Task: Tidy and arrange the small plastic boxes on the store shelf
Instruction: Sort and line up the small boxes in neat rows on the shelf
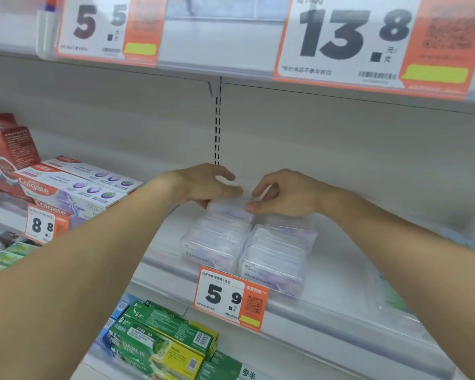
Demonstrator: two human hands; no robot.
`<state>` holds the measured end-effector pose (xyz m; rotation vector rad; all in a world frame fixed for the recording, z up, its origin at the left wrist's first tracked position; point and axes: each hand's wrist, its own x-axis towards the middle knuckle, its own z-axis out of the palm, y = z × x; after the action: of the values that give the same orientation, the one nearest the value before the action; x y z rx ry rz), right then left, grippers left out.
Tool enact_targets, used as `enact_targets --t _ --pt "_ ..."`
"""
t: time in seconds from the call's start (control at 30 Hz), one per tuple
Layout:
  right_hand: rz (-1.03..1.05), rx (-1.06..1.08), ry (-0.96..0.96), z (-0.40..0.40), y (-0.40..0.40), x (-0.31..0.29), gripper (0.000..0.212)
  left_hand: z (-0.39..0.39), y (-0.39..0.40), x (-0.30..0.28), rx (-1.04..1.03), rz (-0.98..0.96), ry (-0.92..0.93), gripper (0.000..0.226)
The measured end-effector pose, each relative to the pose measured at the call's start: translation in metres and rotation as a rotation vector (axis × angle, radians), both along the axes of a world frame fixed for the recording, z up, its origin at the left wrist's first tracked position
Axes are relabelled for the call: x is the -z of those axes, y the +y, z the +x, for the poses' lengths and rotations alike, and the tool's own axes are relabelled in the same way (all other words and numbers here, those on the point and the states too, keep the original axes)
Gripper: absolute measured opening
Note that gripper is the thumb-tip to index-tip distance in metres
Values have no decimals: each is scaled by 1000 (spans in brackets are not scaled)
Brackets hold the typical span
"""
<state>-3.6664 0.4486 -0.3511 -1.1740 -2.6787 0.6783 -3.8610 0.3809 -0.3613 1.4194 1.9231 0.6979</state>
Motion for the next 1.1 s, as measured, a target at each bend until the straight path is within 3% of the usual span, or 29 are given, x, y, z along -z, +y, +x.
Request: enact_targets --t 0.1,0.2,0.3,0.47,0.6,0.73,1.1 --pt "75 25 -74 22 -7 -13 45 4 -5 3 34 -24 163 54" --pt "33 129 -247 46 -9 -18 58 6 -6 1 -6 9 205 62" --pt "-302 302 -62 50 -15 -6 64 12 -7 2 -48 -16 239 69" --pt "-390 438 201 46 -11 10 71 20 -12 1 -120 10 238 79" --pt "-482 386 156 52 -15 6 70 22 -20 0 -95 -17 189 70" --pt "-504 328 63 54 -27 1 70 26 -27 -8 -49 -129 277 65" --pt "-590 403 152 51 -49 2 89 32 -34 -13 -6 -249 357 69"
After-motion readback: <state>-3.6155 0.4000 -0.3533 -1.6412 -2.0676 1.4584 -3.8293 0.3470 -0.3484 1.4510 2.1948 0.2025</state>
